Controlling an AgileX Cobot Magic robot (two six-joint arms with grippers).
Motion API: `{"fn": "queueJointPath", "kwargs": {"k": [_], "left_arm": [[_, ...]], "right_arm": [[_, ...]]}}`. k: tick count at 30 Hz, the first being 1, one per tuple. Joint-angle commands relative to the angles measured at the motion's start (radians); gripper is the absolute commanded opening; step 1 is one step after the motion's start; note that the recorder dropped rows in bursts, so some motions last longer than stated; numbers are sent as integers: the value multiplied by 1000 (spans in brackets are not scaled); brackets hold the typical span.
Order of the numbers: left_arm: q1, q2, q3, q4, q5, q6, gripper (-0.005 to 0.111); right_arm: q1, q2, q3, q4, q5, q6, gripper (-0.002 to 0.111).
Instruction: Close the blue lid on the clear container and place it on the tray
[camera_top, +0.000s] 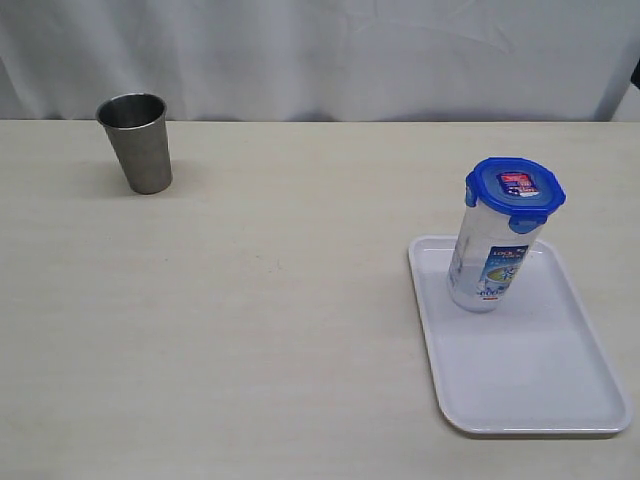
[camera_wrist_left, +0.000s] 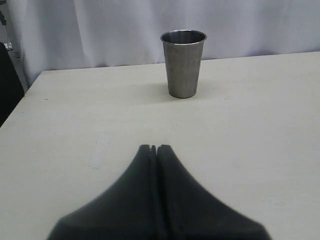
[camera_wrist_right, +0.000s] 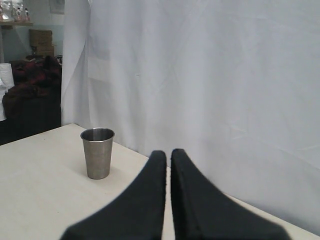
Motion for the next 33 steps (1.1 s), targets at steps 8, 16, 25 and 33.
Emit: {"fn": "queueJointPath", "kwargs": {"k": [8,16,25,33], "left_arm": [[5,-3,4,-8,-17,0,0],[5,-3,4,-8,-17,0,0],[5,-3,4,-8,-17,0,0],[5,-3,4,-8,-17,0,0]], "right_arm": [[-3,-2,5,5,-1,1,4],[-3,-2,5,5,-1,1,4],[-3,-2,5,5,-1,1,4],[72,4,5,5,-54,1,4]]}}
